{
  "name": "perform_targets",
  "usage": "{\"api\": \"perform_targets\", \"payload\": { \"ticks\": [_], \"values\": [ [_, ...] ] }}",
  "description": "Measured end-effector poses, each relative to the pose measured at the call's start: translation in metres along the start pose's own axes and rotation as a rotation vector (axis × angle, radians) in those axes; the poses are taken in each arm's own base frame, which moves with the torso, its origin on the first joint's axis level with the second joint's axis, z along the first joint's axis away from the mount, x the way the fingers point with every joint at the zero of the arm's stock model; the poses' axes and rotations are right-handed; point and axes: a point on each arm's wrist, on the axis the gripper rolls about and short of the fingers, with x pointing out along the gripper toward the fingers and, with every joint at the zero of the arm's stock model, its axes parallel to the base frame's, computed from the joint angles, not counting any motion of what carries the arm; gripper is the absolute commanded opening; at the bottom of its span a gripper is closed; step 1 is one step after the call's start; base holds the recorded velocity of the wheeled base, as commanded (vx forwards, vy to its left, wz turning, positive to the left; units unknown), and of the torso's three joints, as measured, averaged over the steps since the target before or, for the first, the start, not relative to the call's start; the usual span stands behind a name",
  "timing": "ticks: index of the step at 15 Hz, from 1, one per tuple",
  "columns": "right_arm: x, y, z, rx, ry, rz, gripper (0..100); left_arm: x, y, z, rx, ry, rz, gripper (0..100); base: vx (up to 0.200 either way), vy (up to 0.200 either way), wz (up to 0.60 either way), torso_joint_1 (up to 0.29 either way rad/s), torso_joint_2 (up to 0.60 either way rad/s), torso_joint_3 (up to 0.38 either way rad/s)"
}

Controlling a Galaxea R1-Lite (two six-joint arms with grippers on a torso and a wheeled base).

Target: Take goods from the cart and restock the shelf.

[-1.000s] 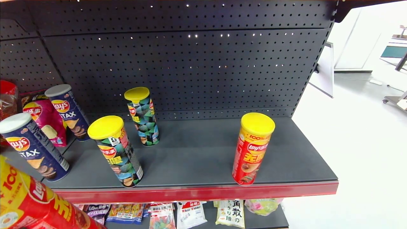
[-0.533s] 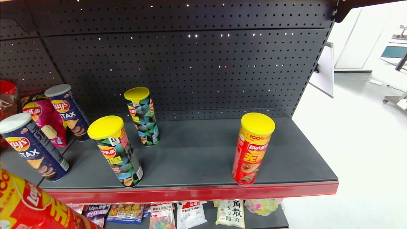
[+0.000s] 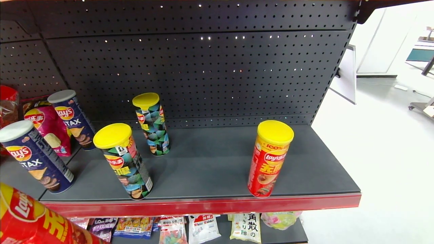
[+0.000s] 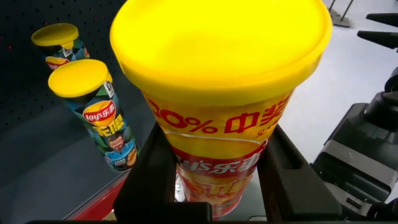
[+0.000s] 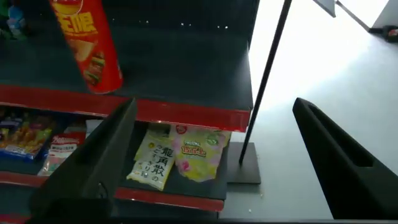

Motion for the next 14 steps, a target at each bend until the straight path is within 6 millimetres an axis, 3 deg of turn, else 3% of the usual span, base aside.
{"api": "perform_targets", "payload": {
  "ticks": [3,10,14],
  "values": [
    [-0.004,0.001,-0.024,0.051,0.037,-0.07,100,-0.001,-0.001,0.0,0.001,-0.003,-0.007,0,0.0,0.0,0.0,0.0,0.0,0.0],
    [-0.006,0.002,-0.029,0.057,0.007,-0.084,100,0.001,-0.001,-0.003,-0.009,0.005,-0.051,0,0.0,0.0,0.0,0.0,0.0,0.0],
    [-0.006,0.002,-0.029,0.056,0.007,-0.084,100,0.002,0.0,-0.003,-0.014,0.012,-0.053,0,0.0,0.0,-0.6,0.0,0.0,0.001]
  ]
}}
